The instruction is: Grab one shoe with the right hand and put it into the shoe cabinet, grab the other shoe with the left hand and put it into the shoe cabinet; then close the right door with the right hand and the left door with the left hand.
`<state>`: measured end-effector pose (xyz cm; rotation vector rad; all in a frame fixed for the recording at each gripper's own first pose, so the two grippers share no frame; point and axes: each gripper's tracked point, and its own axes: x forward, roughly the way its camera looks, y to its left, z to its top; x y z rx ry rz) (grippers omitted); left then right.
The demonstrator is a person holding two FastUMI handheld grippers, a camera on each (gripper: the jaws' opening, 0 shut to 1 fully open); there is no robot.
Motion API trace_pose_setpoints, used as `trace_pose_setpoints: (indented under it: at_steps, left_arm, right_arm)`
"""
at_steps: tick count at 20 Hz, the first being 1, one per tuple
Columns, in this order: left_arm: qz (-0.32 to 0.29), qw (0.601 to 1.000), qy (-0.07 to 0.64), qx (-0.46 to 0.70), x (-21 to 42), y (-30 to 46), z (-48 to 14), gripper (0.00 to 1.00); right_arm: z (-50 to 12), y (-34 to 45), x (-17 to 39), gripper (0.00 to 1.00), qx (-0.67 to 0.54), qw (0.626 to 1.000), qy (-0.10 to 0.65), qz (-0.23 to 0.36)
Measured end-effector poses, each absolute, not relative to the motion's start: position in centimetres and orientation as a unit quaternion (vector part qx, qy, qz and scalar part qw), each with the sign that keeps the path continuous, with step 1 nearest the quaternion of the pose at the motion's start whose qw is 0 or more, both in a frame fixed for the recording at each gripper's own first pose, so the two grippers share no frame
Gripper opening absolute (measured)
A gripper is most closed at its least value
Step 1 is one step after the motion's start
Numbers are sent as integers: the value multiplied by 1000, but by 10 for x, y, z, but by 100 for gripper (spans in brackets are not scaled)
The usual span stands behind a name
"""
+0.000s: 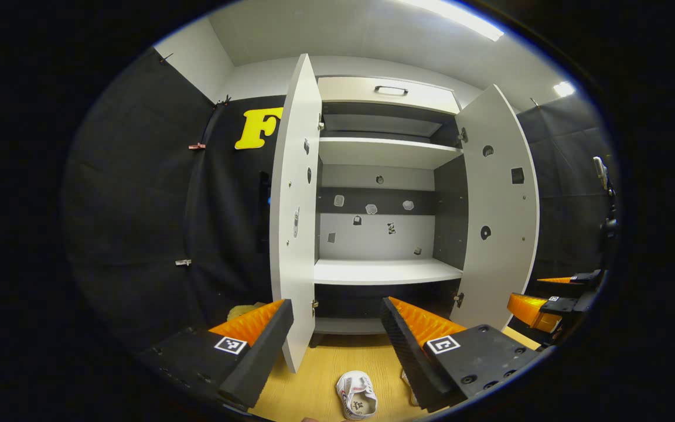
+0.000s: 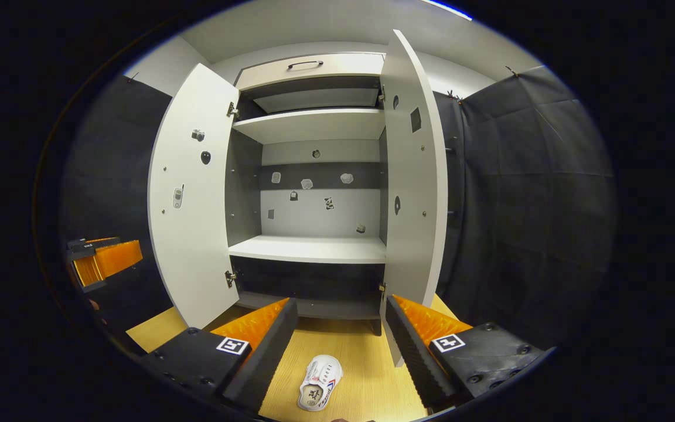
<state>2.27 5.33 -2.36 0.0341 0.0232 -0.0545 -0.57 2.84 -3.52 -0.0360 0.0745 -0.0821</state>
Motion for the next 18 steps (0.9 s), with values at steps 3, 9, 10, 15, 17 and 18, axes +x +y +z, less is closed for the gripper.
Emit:
trace_pose_setpoints:
  at_steps: [3,9,10,15,17,18]
  left_arm:
    - [-33,999,13,20,26,57,-29,95]
    - [-53,998,36,20,27,66,-53,95]
    - [-56,997,42,18,28,69,-59,95]
    - [-79,995,67,8,26,81,-82,95]
    - [-89,993,78,5,27,87,-92,95]
    - [-93,992,83,4,27,90,-97,95]
  right_arm:
    - [-49,39,-1,97,-8,998,60,-33]
    - [-97,57,6,98,8,992,121,-31]
    - [-109,60,9,97,7,991,133,-32]
    - [-175,82,15,98,15,981,191,-38]
    - [-207,92,14,97,14,976,217,-33]
    - [-221,98,13,98,16,973,228,-29]
